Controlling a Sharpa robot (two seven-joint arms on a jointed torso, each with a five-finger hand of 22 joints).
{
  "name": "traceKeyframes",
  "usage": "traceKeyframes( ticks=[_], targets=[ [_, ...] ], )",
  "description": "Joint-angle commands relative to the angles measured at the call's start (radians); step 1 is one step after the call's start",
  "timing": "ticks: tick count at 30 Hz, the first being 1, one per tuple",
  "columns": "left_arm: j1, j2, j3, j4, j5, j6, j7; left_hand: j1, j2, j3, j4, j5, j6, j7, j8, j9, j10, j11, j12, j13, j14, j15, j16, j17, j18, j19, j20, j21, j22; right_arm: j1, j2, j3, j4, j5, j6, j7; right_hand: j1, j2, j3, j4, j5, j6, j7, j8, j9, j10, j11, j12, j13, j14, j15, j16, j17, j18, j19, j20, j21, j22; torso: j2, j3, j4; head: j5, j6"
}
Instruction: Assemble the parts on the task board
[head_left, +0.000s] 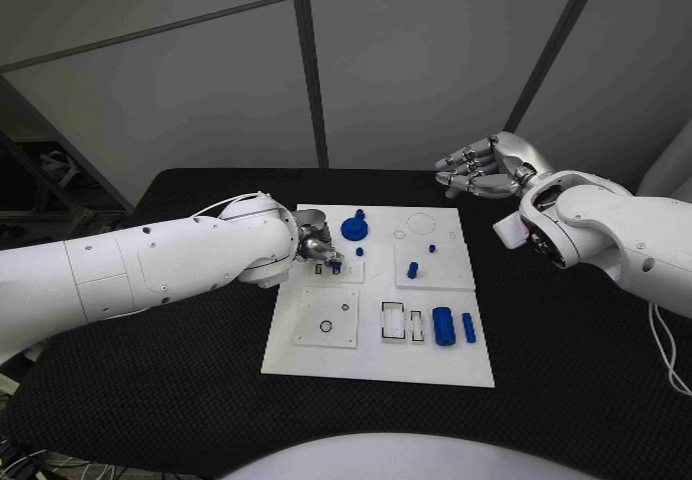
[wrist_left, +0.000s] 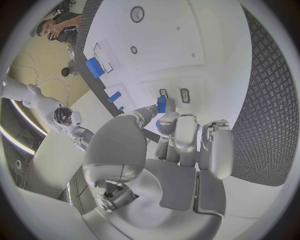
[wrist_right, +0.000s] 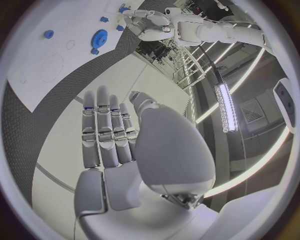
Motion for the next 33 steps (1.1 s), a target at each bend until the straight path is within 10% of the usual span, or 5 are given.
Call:
traceKeyframes(
  ticks=[1, 33],
  targets=[
    [0.000, 0.001, 0.000, 0.000, -0.027, 0.036, -0.003, -0.001, -0.007, 0.174, -0.166, 0.010, 0.001, -0.008, 0.005, 0.005, 0.007, -0.007, -0.007, -0.005, 0.025, -0.008, -0.004, 0.001, -0.021, 0.004, -0.001, 0.004, 0.115, 0.002, 0.000, 0.001, 0.001, 0.009, 0.008, 0.002, -0.010, 0.001, 0.000, -0.001, 0.004, -0.004, 0.003, -0.007, 0.001, 0.002, 0.002, -0.003, -0.001, 0.003, 0.003, -0.004, -0.001, 0.011, 0.007, 0.003, -0.006, -0.001, 0.000, 0.0004, 0.0003, -0.002, -0.002],
    [0.000, -0.001, 0.000, 0.007, -0.035, 0.100, -0.006, -0.028, -0.028, 0.182, -0.163, 0.090, 0.005, -0.015, 0.024, 0.032, 0.017, -0.012, -0.024, -0.028, 0.025, -0.011, -0.004, 0.002, -0.022, 0.007, -0.004, 0.006, 0.122, 0.002, 0.005, 0.001, -0.003, 0.009, 0.014, 0.001, -0.017, 0.003, -0.001, 0.003, 0.006, -0.005, 0.004, -0.007, 0.001, 0.000, 0.003, -0.004, -0.002, 0.004, 0.004, -0.007, -0.001, 0.011, 0.008, 0.004, -0.010, -0.004, -0.001, 0.0008, 0.0001, 0.000, -0.007]
  ],
)
